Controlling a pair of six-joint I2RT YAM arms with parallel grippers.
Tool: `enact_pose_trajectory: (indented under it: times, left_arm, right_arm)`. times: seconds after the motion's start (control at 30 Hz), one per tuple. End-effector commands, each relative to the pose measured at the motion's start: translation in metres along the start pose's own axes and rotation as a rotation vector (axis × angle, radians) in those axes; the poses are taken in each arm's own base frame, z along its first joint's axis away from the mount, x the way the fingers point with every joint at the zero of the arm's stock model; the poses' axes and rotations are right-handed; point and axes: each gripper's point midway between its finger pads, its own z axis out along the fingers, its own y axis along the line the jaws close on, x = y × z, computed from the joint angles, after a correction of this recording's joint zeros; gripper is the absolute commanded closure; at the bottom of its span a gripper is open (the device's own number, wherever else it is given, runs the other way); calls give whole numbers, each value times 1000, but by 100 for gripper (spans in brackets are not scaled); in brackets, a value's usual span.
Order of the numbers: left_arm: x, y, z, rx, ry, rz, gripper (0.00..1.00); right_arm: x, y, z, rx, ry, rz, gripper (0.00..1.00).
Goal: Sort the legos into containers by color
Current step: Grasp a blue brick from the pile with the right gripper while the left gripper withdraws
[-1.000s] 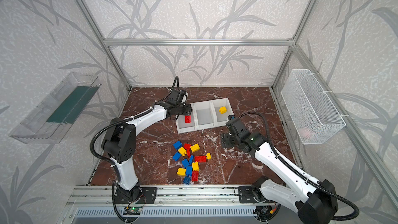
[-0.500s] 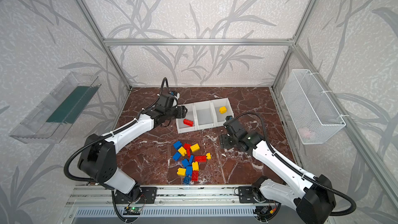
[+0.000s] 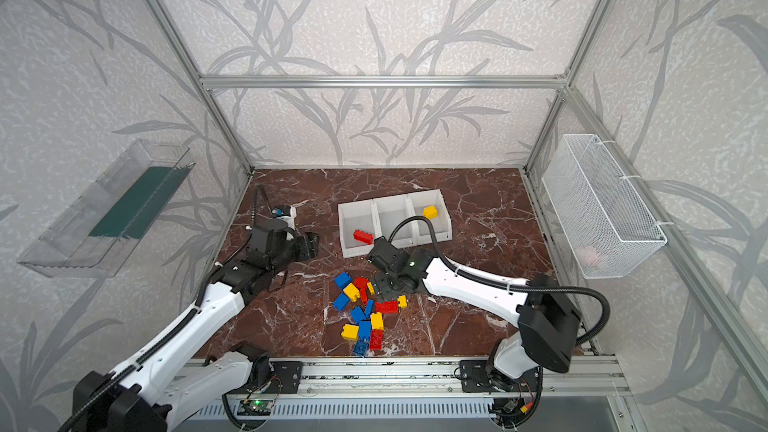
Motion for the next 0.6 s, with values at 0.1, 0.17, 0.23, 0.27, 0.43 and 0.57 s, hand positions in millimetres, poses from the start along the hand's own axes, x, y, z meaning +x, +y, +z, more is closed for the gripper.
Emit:
enact_pose_trajectory:
  times: [0.1,0.17,0.23,0.27,0.43,0.57]
  left_arm:
    - [29,29,-26,-56,-17,-131,29]
    - [37,33,-30,-55,-18,-155,29]
    - [45,37,-33,-60,-9,-166,29]
    - [48,38,-34,-63,-6,-172,29]
    - [58,35,-38,-16,0,-219,29]
    - [67,36,-39,-2,14,-243,29]
  right_arm:
    - [-27,55,30,-60,16,-105,22]
    - [-31,66,42,-74,40,-121,22]
    - [-35,76,52,-85,57,-139,22]
    - [-35,80,58,-87,68,-151,22]
    - [-43,91,77,-73,99,-192,22]
    - [-50,93,87,-45,109,-217,22]
